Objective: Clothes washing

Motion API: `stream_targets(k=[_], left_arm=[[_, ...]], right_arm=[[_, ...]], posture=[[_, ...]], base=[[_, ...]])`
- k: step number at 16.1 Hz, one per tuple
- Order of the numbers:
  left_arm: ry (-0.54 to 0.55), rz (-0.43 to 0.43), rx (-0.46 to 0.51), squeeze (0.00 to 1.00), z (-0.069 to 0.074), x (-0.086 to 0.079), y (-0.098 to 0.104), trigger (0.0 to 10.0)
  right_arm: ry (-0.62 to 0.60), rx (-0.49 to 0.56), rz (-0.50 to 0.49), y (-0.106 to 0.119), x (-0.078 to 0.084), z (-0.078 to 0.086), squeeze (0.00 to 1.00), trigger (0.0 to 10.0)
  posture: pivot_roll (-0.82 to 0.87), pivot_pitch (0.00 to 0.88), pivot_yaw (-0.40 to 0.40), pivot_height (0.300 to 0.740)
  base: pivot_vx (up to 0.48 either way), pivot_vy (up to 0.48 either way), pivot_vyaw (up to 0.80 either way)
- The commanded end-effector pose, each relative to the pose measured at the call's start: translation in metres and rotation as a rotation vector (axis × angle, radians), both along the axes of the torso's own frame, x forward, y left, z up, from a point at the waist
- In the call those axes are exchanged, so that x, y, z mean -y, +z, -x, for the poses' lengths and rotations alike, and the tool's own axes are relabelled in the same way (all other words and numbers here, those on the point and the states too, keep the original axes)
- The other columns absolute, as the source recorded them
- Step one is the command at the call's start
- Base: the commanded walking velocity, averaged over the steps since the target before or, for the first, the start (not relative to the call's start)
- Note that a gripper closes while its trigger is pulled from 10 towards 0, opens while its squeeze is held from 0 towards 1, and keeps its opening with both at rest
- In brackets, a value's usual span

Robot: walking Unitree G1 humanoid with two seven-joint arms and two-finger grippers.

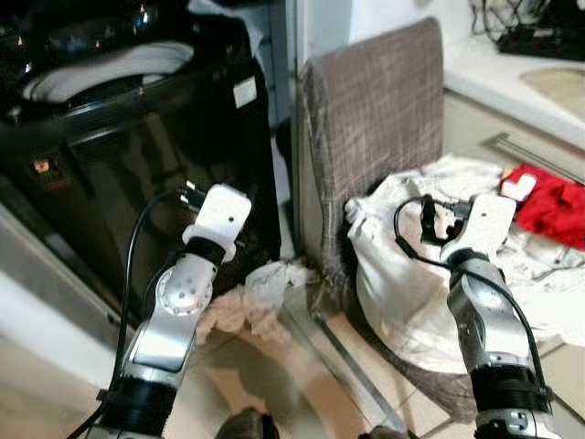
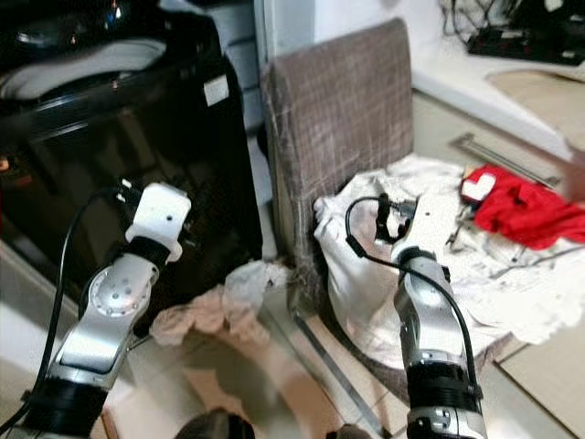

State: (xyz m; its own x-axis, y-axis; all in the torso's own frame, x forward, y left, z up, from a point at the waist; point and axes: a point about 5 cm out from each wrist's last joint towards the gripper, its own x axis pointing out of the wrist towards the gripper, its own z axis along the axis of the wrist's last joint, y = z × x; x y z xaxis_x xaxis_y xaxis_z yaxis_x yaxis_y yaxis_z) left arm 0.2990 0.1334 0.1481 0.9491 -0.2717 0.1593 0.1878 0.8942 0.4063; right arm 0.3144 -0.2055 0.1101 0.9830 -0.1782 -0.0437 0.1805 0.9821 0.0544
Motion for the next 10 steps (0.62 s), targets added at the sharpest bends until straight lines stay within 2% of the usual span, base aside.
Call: stream_targets(k=[1,3,5,6,8,10], left_arm=[[-0.013,-0.012,-0.014,0.00,-0.001,0.001,-0.003,10.0],[-0.029,-0.018,-0.013,0.00,-0.002,0.003,-0.003,10.0],[-0.032,-0.021,-0.011,0.00,-0.002,0.003,-0.002,10.0],[-0.030,-0.024,-0.010,0.00,-0.002,0.002,-0.001,10.0],[-0.028,-0.030,-0.011,0.00,0.001,-0.001,-0.001,10.0],[-0.024,-0.042,-0.016,0.00,0.005,-0.004,-0.001,10.0]], right_arm=[[0.005,0.014,-0.020,0.003,-0.003,-0.003,0.00,10.0],[-0.003,0.007,-0.031,0.001,-0.002,-0.003,0.00,10.0],[-0.079,-0.061,-0.102,-0.010,0.005,-0.001,0.00,10.0],[-0.138,-0.130,-0.171,-0.021,0.011,0.000,0.00,10.0],[-0.164,-0.187,-0.239,-0.030,0.013,0.001,0.00,10.0],[-0.157,-0.217,-0.247,-0.037,0.013,0.000,0.00,10.0]], posture=[[-0.17,0.036,0.075,0.740],[-0.17,0.034,0.075,0.740],[-0.16,0.032,0.074,0.740],[-0.14,0.036,0.070,0.740],[-0.12,0.047,0.073,0.740],[-0.11,0.056,0.076,0.740]], base=[[0.000,0.000,0.00],[0.000,0.000,0.00],[0.000,0.000,0.00],[0.000,0.000,0.00],[0.000,0.000,0.00],[0.000,0.000,0.00]])
